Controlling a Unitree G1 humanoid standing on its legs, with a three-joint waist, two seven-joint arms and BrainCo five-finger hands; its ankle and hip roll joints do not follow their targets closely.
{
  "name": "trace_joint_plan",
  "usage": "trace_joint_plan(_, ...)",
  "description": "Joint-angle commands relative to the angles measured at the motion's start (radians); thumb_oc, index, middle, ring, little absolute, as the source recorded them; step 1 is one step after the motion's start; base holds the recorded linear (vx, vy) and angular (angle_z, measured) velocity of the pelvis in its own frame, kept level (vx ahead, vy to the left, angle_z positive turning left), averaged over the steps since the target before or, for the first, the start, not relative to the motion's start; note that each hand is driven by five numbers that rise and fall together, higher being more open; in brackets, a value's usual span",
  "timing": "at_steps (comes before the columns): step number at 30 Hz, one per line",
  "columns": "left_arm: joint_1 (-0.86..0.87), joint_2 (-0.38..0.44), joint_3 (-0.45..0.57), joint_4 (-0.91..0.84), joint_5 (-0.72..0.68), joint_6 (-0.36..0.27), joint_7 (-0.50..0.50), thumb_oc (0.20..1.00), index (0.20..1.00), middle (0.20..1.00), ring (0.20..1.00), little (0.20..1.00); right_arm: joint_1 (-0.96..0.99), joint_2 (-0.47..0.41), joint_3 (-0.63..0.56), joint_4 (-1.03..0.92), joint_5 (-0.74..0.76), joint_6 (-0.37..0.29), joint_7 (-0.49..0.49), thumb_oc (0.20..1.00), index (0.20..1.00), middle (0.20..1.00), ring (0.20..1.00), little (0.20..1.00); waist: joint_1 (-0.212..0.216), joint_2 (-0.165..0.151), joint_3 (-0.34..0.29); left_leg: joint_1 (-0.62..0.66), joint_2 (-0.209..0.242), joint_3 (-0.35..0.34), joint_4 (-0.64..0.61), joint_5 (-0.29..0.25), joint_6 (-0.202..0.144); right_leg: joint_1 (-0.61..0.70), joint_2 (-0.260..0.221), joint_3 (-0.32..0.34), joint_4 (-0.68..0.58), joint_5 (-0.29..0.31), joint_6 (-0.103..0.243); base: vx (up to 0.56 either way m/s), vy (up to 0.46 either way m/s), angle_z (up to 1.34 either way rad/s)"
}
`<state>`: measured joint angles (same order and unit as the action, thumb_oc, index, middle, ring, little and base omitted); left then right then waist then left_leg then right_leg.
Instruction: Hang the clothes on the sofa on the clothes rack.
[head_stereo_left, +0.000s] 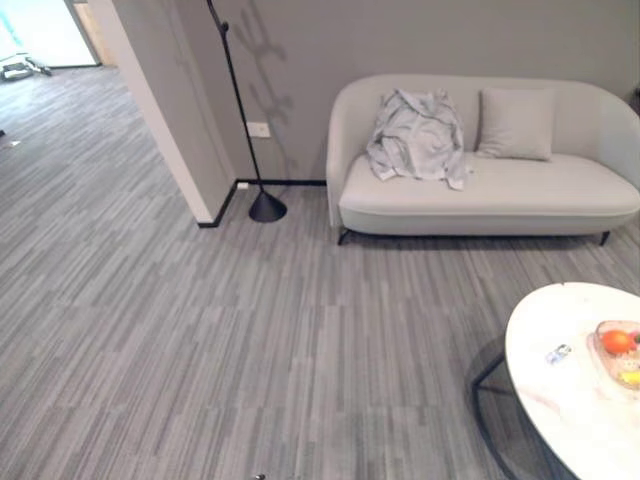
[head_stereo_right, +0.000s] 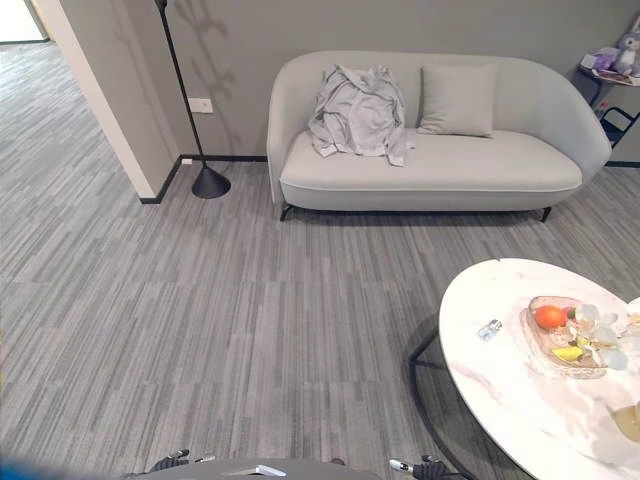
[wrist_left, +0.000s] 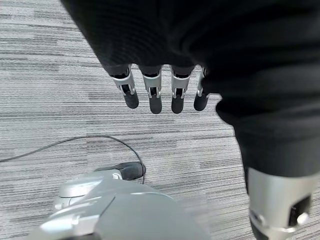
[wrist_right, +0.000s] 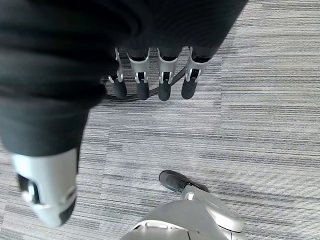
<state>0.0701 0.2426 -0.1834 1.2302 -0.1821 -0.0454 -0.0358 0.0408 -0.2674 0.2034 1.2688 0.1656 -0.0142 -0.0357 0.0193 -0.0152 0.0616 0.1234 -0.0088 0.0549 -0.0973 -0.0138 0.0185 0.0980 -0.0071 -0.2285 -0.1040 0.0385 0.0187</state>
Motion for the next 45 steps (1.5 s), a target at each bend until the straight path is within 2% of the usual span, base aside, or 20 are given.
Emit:
trace_joint_plan(1, -0.070, 0.004, -0.024, 0.056, 0.008, -0.026, -0.009, 1.000, 1.000, 1.000, 1.000, 1.000, -0.058, -0.035, -0.001, 0.026, 0.028, -0.010, -0.001, 1.000, 1.000, 1.000, 1.000, 1.000, -0.007, 0.015, 0.002, 0.001, 0.033, -0.026, 0.010, -0.024, -0.067, 0.017, -0.076, 0.009, 0.017, -0.052, 0.130, 0.00, 0.000, 0.00)
trace_joint_plan(7, -0.076, 0.007, -0.035, 0.061, 0.040, -0.027, -0.005, 1.000, 1.000, 1.000, 1.000, 1.000, -0.059, -0.034, 0.002, 0.022, 0.026, -0.011, -0.001, 1.000, 1.000, 1.000, 1.000, 1.000, -0.009, 0.016, 0.003, 0.003, 0.033, -0.024, 0.010, -0.027, -0.066, 0.018, -0.078, 0.010, 0.017, -0.053, 0.132, 0.00, 0.000, 0.00)
trace_joint_plan(20, -0.075, 0.005, -0.027, 0.058, 0.013, -0.024, -0.013, 1.000, 1.000, 1.000, 1.000, 1.000, -0.060, -0.037, 0.011, 0.017, 0.021, -0.011, 0.008, 1.000, 1.000, 1.000, 1.000, 1.000, -0.006, 0.013, 0.003, 0.009, 0.034, -0.023, 0.010, -0.032, -0.066, 0.022, -0.078, 0.010, 0.017, -0.055, 0.131, 0.00, 0.000, 0.00)
trace_joint_plan(34, -0.080, 0.014, -0.083, 0.110, 0.186, -0.010, 0.005, 1.000, 1.000, 1.000, 1.000, 1.000, -0.084, -0.048, 0.031, 0.011, -0.013, -0.010, 0.010, 1.000, 1.000, 1.000, 1.000, 1.000, -0.016, 0.021, 0.003, 0.008, 0.033, -0.015, 0.010, -0.036, -0.064, 0.016, -0.081, 0.015, 0.017, -0.051, 0.135, 0.00, 0.001, 0.00)
trace_joint_plan(45, -0.085, 0.015, -0.085, 0.099, 0.185, -0.013, 0.012, 1.000, 1.000, 1.000, 1.000, 1.000, -0.089, -0.054, 0.035, 0.012, -0.026, -0.007, 0.005, 1.000, 1.000, 1.000, 1.000, 1.000, -0.011, 0.020, 0.006, 0.011, 0.030, -0.017, 0.010, -0.040, -0.060, 0.019, -0.085, 0.013, 0.017, -0.050, 0.136, 0.00, 0.003, -0.01)
